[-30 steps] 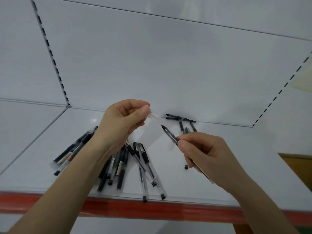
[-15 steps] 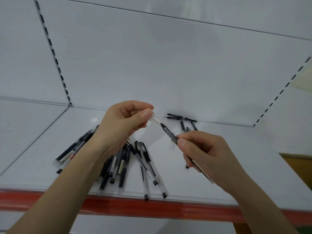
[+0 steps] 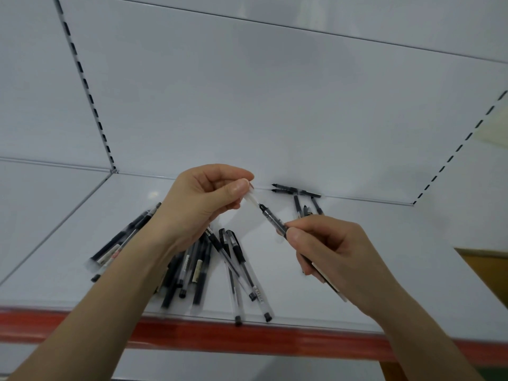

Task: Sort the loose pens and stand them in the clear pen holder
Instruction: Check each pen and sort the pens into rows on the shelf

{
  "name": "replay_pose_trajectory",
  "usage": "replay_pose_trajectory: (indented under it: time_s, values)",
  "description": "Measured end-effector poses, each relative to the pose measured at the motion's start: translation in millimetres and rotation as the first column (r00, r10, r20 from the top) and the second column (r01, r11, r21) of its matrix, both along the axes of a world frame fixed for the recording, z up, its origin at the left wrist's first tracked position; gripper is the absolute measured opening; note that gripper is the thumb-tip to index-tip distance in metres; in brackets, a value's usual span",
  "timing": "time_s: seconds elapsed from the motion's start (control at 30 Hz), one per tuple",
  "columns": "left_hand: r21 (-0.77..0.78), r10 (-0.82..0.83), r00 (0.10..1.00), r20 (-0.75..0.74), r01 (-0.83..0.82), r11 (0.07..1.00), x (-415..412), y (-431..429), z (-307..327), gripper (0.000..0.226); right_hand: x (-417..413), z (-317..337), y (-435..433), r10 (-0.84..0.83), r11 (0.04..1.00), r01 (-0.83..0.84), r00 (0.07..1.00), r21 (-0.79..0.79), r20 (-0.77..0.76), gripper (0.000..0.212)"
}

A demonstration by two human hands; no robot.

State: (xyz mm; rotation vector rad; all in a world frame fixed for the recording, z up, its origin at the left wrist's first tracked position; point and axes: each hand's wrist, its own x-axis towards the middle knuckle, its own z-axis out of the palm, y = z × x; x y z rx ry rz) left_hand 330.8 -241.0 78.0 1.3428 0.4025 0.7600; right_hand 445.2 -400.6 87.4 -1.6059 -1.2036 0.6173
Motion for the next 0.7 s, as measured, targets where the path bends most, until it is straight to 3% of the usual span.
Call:
replay_pose_trajectory:
  time_s: [0.7]
  values:
    - [-0.102,0.03,0.997,0.069,-0.023,0.995,5.0,-0.8,-0.4,0.014,3.4,-1.3,1.2,-0.026,0.999,0.026,1.0,0.04,-0.005,0.017]
